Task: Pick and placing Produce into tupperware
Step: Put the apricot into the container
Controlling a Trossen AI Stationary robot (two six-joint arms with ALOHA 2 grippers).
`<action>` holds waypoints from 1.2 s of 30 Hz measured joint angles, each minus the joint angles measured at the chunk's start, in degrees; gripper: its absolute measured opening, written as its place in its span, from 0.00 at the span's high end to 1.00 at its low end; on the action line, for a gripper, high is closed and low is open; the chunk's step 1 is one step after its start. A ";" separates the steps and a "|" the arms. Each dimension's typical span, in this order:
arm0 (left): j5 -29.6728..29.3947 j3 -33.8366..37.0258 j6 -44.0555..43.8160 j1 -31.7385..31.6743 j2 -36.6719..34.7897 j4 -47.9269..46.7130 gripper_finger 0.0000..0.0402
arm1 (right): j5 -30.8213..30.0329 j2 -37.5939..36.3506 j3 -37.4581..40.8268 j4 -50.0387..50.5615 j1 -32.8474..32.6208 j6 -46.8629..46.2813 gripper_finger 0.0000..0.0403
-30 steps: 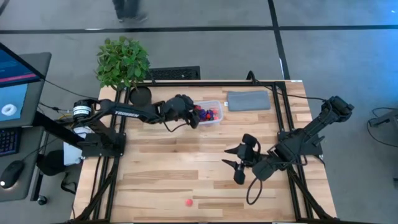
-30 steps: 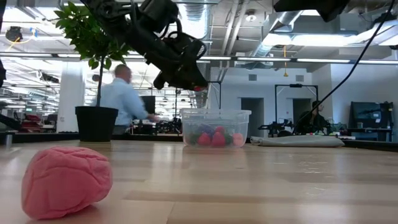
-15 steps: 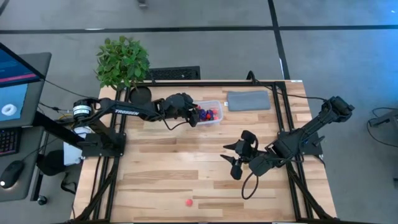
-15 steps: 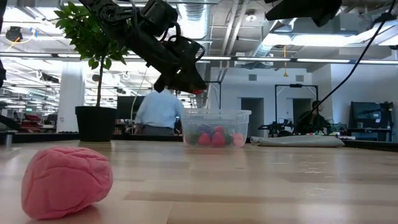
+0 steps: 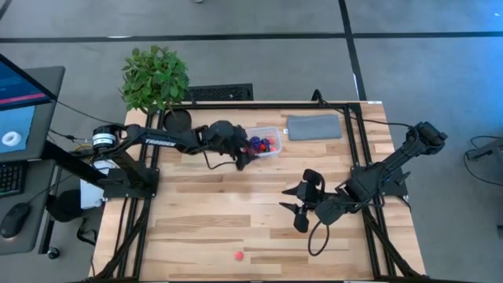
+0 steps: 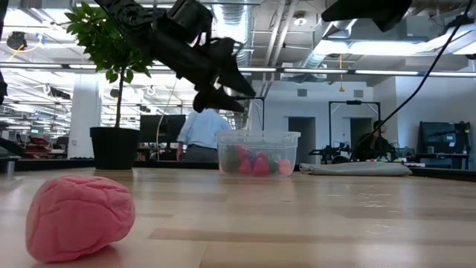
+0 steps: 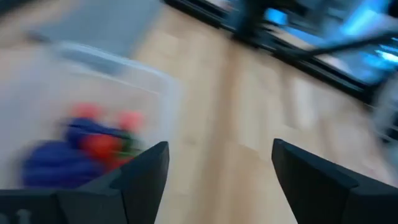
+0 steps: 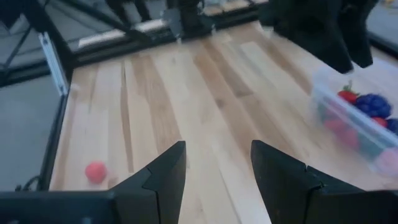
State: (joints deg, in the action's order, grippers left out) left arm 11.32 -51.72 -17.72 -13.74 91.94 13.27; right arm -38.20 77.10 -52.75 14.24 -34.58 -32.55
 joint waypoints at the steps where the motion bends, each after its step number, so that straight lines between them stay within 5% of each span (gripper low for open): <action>1: 2.80 0.00 0.00 0.45 0.00 -0.11 0.32 | 0.39 0.00 0.00 0.67 -0.18 -0.41 0.49; 8: 15.71 0.00 -1.24 6.58 0.00 -4.87 0.32 | 0.44 0.00 0.00 1.64 -1.08 -1.97 0.49; 14: 16.54 0.00 -1.92 17.12 0.00 -8.20 0.33 | 0.38 0.00 0.00 1.71 -1.45 -3.00 0.49; 22: 8.74 0.00 -5.64 28.80 0.00 -10.63 0.38 | 0.25 0.00 0.00 1.81 -1.46 -3.02 0.49; 36: -19.04 0.00 -8.49 47.48 0.00 -12.01 0.40 | 0.25 0.02 0.00 1.79 -1.41 -3.02 0.49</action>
State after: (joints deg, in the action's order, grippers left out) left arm -7.72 -51.72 -26.21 33.74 91.94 1.26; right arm -37.95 77.12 -52.75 16.03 -35.99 -35.57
